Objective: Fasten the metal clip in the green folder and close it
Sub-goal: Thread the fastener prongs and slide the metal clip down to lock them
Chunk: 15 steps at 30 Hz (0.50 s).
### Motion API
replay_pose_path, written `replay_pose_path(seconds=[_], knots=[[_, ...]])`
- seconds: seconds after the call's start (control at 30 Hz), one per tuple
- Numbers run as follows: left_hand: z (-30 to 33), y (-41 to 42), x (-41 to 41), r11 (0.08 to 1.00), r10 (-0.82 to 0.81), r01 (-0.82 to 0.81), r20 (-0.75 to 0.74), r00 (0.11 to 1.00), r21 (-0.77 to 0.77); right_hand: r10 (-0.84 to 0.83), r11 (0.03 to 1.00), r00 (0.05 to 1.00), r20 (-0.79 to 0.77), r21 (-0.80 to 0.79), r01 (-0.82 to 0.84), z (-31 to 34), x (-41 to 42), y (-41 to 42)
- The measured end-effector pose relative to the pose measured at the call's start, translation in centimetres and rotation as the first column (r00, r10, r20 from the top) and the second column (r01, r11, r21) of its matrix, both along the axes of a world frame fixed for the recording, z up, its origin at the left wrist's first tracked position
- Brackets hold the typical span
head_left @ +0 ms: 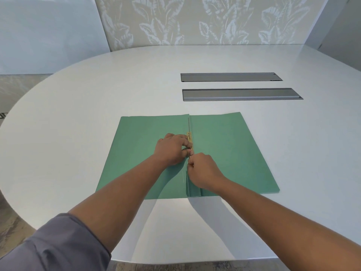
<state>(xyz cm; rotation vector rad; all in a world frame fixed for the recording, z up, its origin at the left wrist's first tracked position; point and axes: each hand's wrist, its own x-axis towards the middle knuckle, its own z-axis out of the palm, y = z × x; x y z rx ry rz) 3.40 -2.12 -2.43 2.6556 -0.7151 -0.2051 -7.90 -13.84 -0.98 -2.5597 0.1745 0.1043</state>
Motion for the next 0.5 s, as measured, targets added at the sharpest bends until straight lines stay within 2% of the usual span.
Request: replay_pose_path(seconds=[0.17,0.33,0.4,0.5], knots=[[0.2,0.1,0.0,1.0,-0.004,0.004,-0.014,1.0,-0.008,0.071,0.974,0.997,0.015,-0.216,-0.066,-0.3,-0.6,0.7],[0.3,0.2,0.1,1.0,-0.011,0.011,-0.028,1.0,-0.007,0.123,0.96,0.992,-0.013,-0.251,-0.123,-0.2,-0.7,-0.3],[0.3,0.2,0.2,1.0,-0.011,0.011,-0.027,1.0,-0.003,0.113,0.974,0.993,-0.016,-0.194,-0.114,-0.2,-0.8,-0.9],[0.3,0.1,0.2,1.0,-0.011,0.011,-0.02,1.0,0.008,0.062,0.998,0.997,-0.039,0.036,-0.061,0.0,-0.7,-1.9]])
